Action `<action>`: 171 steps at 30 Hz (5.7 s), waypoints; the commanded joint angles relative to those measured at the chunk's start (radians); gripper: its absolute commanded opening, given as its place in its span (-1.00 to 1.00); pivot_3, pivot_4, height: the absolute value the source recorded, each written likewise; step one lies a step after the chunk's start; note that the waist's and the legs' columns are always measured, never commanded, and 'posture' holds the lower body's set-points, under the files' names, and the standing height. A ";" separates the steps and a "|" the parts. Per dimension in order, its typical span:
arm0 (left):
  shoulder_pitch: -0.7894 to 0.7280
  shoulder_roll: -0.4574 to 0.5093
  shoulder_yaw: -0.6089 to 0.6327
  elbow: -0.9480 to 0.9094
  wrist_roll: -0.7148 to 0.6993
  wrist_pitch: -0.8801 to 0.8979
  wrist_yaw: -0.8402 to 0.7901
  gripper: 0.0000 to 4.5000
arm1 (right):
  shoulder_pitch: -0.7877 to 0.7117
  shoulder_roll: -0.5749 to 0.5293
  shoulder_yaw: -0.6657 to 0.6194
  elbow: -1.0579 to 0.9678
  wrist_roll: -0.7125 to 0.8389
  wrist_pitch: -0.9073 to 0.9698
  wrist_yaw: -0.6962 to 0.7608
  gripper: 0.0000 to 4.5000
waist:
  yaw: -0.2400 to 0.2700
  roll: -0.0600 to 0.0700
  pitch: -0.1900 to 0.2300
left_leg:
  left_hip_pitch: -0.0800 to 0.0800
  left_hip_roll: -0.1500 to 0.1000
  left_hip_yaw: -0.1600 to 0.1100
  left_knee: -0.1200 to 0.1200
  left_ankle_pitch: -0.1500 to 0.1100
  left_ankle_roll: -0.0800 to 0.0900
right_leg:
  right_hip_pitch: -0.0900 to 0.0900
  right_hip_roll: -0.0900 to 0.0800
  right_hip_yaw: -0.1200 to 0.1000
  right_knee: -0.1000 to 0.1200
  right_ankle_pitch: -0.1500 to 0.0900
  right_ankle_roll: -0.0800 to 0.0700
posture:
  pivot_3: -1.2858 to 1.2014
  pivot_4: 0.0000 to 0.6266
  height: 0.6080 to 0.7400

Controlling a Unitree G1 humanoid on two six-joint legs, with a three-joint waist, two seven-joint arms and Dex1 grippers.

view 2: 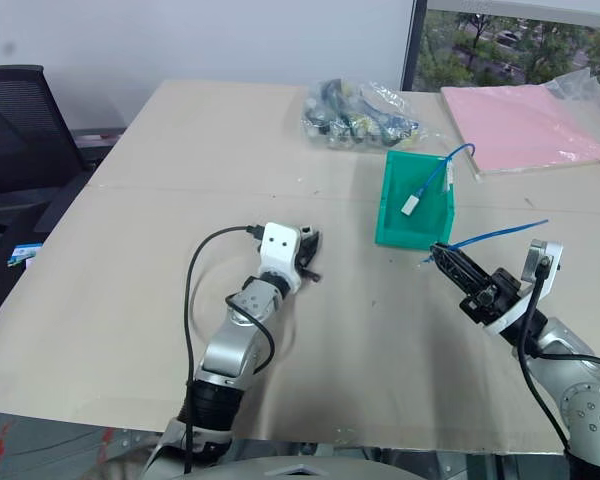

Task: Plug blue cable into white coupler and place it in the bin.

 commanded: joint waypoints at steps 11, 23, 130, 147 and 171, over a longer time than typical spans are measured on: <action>-0.081 0.278 -0.074 0.140 -0.143 -0.241 -0.601 -0.67 | -0.040 -0.037 0.038 -0.020 -0.099 -0.014 0.064 -1.00 | -0.004 0.001 -0.001 | 0.000 0.001 0.001 -0.001 0.000 0.000 | -0.001 0.001 0.000 0.000 0.000 0.000 | 0.03 -0.52 0.83; -0.514 0.216 -0.223 0.830 -0.141 -0.601 -1.328 -0.67 | -0.280 -0.177 0.415 0.074 -0.677 -0.296 0.322 -1.00 | -0.002 0.000 0.000 | -0.002 -0.003 0.003 0.000 0.000 0.000 | -0.003 0.003 -0.001 -0.001 0.000 0.000 | 0.03 -0.52 0.83; -0.671 0.199 -0.461 1.094 -0.282 -0.767 -1.481 -0.67 | -0.499 -0.033 0.661 0.747 -0.981 -0.869 0.783 -1.00 | -0.029 -0.009 -0.020 | 0.015 0.005 0.004 -0.003 -0.001 0.000 | 0.009 0.008 0.003 0.001 0.000 -0.001 | 0.03 -0.52 0.83; -0.575 0.274 -0.224 0.989 -0.234 -0.747 -1.468 0.98 | -0.497 -0.026 0.675 0.737 -1.001 -0.829 0.779 -1.00 | -0.034 -0.009 -0.020 | 0.015 0.010 0.006 -0.002 -0.001 0.000 | 0.007 0.011 0.004 0.001 0.002 -0.003 | 0.03 -0.52 0.83; -0.236 0.332 0.093 -0.270 -0.335 0.277 -0.641 0.98 | -0.923 -0.070 0.330 0.564 -0.655 0.062 0.251 -1.00 | -0.026 0.002 -0.008 | 0.009 0.015 0.020 -0.003 -0.001 0.000 | -0.004 0.011 0.023 0.000 0.005 -0.008 | 0.03 -0.52 0.83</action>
